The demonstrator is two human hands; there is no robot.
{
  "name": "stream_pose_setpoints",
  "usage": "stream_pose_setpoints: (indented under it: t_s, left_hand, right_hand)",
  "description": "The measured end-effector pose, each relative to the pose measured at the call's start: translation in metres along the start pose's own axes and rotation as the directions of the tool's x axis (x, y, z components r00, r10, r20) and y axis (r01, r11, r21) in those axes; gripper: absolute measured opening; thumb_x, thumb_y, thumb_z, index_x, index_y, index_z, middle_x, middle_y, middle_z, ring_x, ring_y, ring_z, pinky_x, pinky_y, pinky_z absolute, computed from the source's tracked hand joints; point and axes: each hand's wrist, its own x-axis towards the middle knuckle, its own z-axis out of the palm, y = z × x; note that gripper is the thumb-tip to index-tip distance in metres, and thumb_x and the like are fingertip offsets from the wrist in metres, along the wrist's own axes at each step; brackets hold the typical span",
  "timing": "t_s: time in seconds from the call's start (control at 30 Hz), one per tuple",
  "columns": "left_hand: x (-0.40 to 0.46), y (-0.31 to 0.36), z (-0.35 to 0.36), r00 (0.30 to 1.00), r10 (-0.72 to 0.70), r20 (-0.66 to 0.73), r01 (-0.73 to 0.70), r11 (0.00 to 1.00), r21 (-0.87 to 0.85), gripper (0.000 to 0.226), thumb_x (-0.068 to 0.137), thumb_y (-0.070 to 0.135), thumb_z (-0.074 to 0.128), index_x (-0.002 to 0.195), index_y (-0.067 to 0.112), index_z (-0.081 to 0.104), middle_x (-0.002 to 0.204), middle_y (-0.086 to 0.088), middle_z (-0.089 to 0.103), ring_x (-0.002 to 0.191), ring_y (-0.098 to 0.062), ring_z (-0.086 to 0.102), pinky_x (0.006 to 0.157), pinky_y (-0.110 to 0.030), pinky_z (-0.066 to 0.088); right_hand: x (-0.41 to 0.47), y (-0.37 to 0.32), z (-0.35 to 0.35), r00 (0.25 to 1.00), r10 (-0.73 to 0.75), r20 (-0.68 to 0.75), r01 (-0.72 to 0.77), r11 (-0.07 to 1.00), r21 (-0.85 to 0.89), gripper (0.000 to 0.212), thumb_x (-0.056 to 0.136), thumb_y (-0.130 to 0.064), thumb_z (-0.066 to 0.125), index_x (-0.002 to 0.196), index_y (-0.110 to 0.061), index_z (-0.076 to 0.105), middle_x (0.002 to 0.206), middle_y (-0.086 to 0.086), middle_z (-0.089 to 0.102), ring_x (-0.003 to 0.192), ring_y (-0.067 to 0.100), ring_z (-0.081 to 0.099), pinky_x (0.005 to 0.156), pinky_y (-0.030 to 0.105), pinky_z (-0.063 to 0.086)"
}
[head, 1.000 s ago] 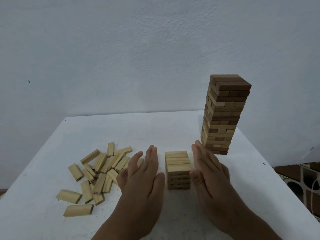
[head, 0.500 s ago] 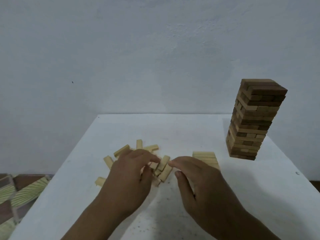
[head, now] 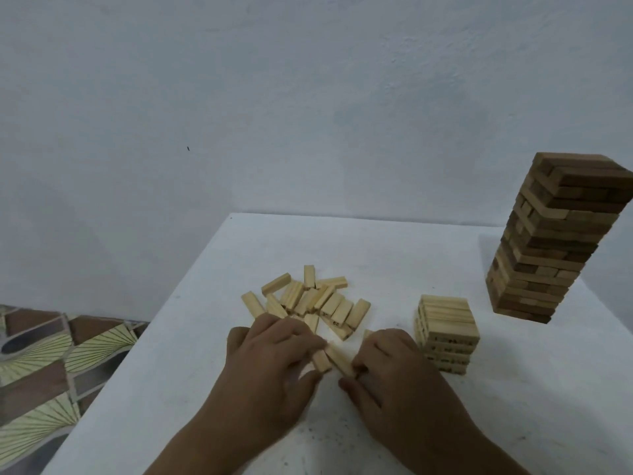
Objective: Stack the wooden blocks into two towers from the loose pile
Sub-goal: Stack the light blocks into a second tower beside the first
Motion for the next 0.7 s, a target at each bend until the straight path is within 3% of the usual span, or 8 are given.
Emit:
stream_pose_setpoints:
  t_s: [0.13, 0.2, 0.47, 0.57, 0.7]
  left_hand:
    - [-0.005, -0.002, 0.003, 1.0, -0.005, 0.005, 0.005, 1.0, 0.001, 0.025, 0.075, 0.055, 0.058, 0.097, 0.046, 0.068, 0.117, 0.03, 0.054, 0.119, 0.0, 0.042, 0.083, -0.036, 0.032]
    - [-0.007, -0.003, 0.005, 1.0, -0.015, 0.015, 0.014, 1.0, 0.009, 0.026, 0.074, 0.053, 0.06, 0.099, 0.049, 0.066, 0.122, 0.031, 0.053, 0.124, -0.002, 0.038, 0.086, -0.038, 0.028]
    - [-0.009, -0.004, 0.003, 0.999, 0.022, -0.028, -0.023, 0.999, -0.036, 0.021, 0.073, 0.034, 0.068, 0.091, 0.044, 0.066, 0.114, 0.034, 0.06, 0.122, 0.0, 0.043, 0.083, -0.032, 0.019]
    - [-0.009, -0.004, 0.004, 0.998, 0.051, -0.042, -0.052, 0.998, -0.028, 0.019, 0.074, 0.034, 0.067, 0.09, 0.044, 0.065, 0.113, 0.034, 0.061, 0.123, 0.0, 0.044, 0.089, -0.028, 0.018]
    - [-0.008, -0.001, 0.005, 0.998, 0.06, -0.01, -0.06, 0.998, -0.022, 0.018, 0.076, 0.034, 0.066, 0.092, 0.044, 0.065, 0.117, 0.034, 0.06, 0.126, -0.003, 0.046, 0.084, -0.032, 0.018]
  right_hand:
    - [-0.005, -0.001, -0.002, 0.997, 0.017, -0.076, -0.012, 0.998, 0.064, 0.022, 0.078, -0.04, 0.064, 0.066, -0.025, 0.053, 0.073, -0.014, 0.045, 0.076, 0.002, 0.039, 0.063, 0.012, 0.034]
    - [-0.007, 0.0, -0.003, 0.996, 0.024, -0.085, -0.017, 0.997, 0.081, 0.018, 0.077, -0.038, 0.067, 0.07, -0.026, 0.055, 0.075, -0.016, 0.046, 0.076, 0.001, 0.04, 0.064, 0.011, 0.034]
    - [-0.009, 0.004, 0.002, 0.997, -0.003, -0.072, 0.013, 0.991, 0.131, 0.011, 0.081, -0.037, 0.063, 0.084, -0.027, 0.062, 0.081, -0.019, 0.05, 0.081, -0.002, 0.042, 0.068, 0.01, 0.035]
    - [-0.009, 0.007, 0.003, 0.999, -0.008, -0.049, 0.015, 0.991, 0.136, 0.016, 0.084, -0.044, 0.06, 0.086, -0.029, 0.064, 0.082, -0.02, 0.051, 0.082, -0.003, 0.042, 0.07, 0.009, 0.034]
    - [-0.01, 0.01, 0.002, 0.999, -0.028, -0.029, 0.033, 0.982, 0.189, 0.025, 0.082, -0.051, 0.059, 0.089, -0.03, 0.07, 0.085, -0.021, 0.056, 0.087, -0.004, 0.043, 0.073, 0.007, 0.034]
